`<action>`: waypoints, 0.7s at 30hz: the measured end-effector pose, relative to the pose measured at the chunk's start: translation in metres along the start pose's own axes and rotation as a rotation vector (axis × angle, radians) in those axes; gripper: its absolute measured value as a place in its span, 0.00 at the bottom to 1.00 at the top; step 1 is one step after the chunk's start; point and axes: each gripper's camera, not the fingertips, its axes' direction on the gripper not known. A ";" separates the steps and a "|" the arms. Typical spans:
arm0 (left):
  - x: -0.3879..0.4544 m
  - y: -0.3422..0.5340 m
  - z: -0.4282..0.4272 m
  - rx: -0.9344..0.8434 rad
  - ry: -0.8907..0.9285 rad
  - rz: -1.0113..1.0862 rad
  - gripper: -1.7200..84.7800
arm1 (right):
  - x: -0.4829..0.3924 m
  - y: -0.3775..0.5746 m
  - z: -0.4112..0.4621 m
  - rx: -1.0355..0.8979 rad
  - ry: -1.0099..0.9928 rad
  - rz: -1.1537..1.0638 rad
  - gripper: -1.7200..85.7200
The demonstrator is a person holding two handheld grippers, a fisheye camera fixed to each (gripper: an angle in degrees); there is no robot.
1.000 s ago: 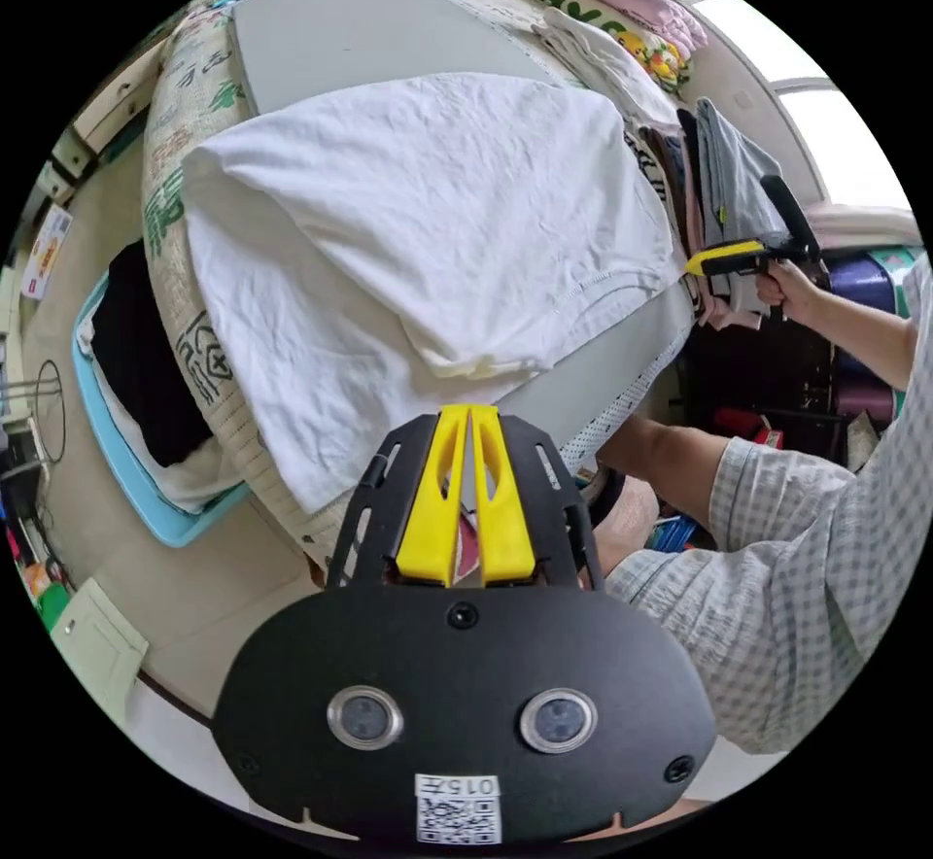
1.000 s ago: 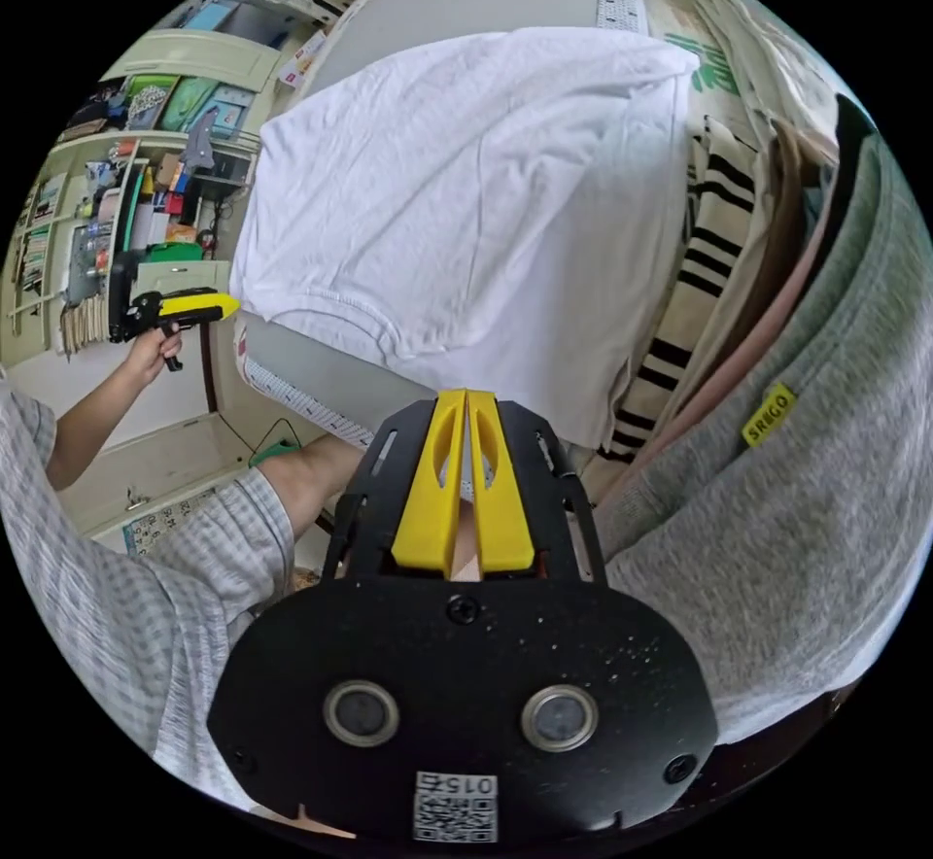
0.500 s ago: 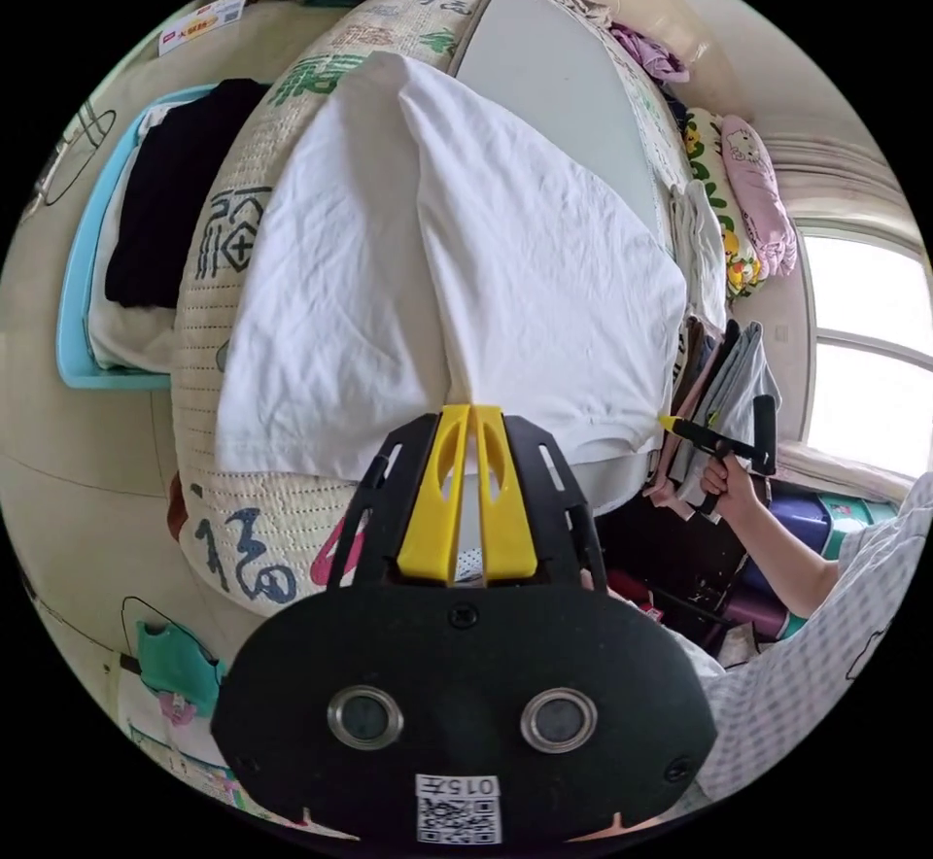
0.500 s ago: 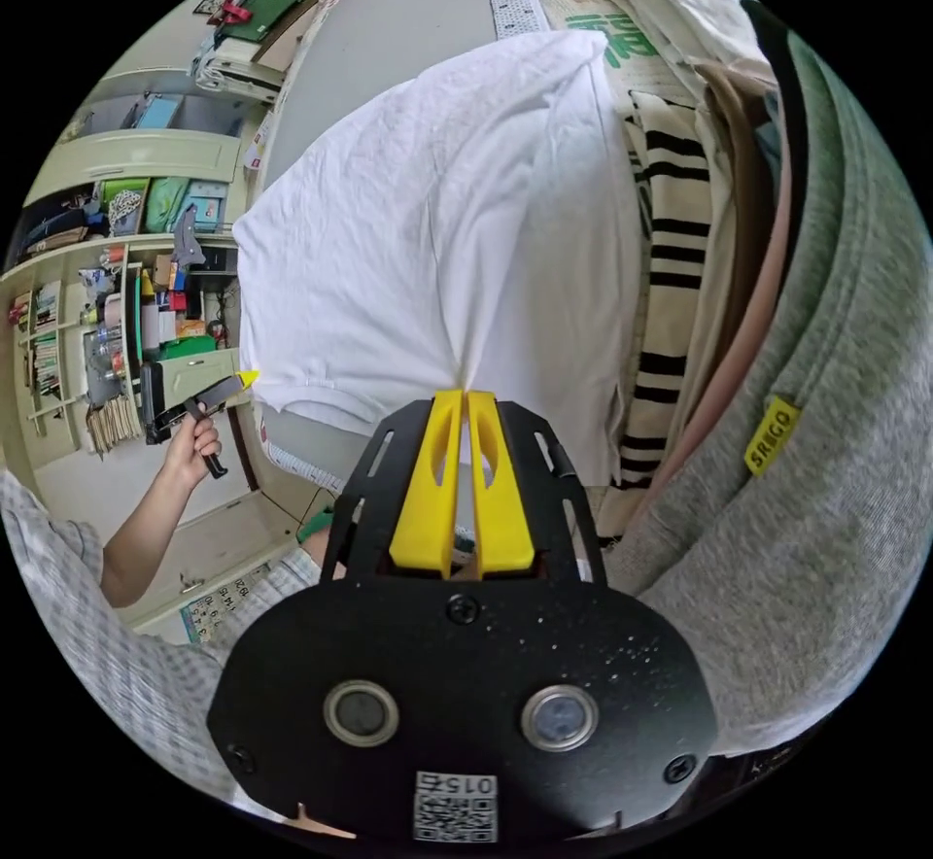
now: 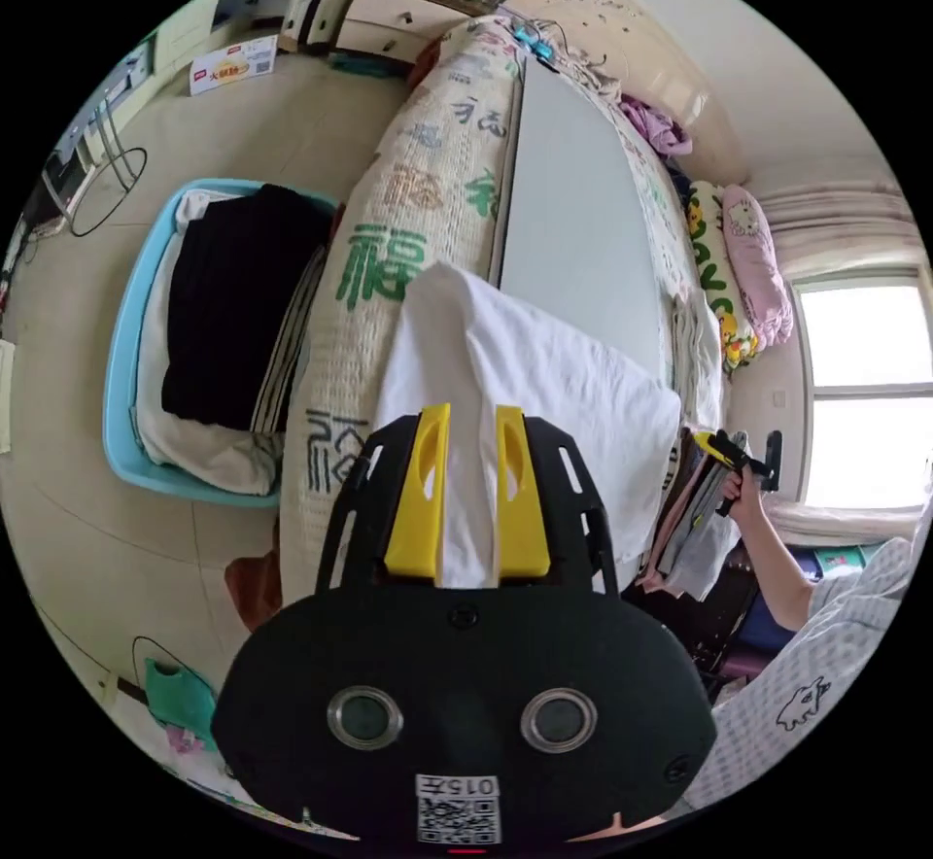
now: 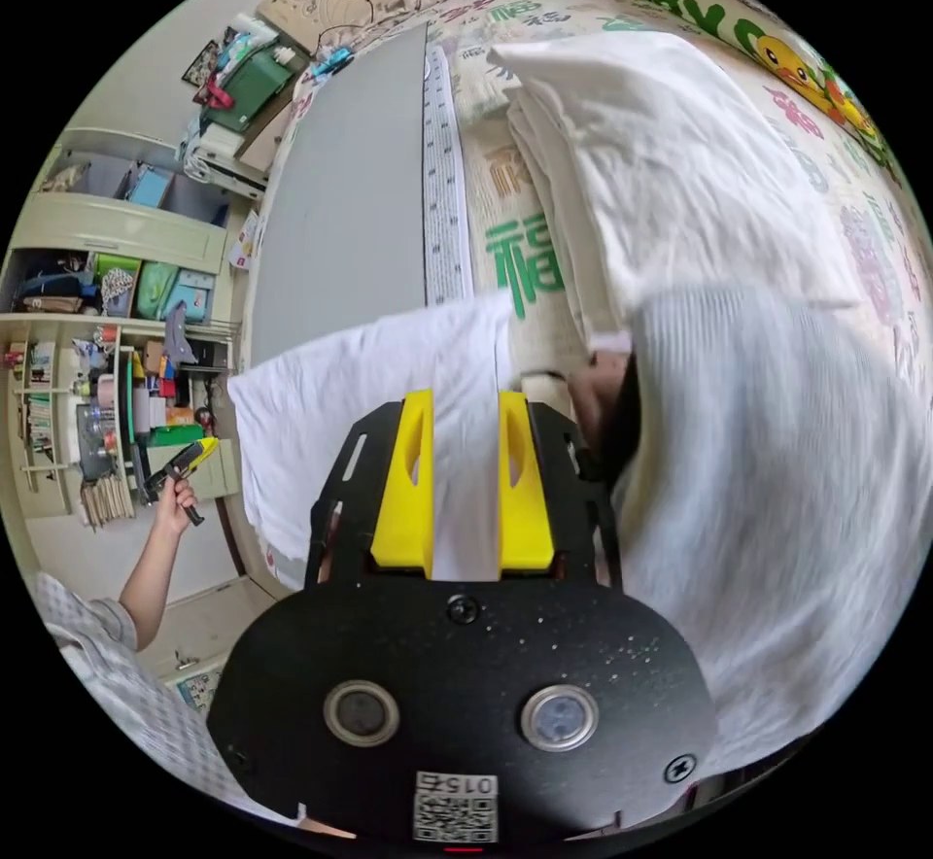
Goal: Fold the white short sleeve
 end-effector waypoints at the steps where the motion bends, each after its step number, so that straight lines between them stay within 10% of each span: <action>1: -0.002 -0.013 0.007 0.015 0.031 -0.035 0.11 | 0.002 -0.015 0.006 -0.013 0.008 0.003 0.14; 21: 0.038 -0.082 0.082 -0.022 -0.102 -0.019 0.02 | 0.044 -0.069 0.058 -0.071 0.229 0.057 0.06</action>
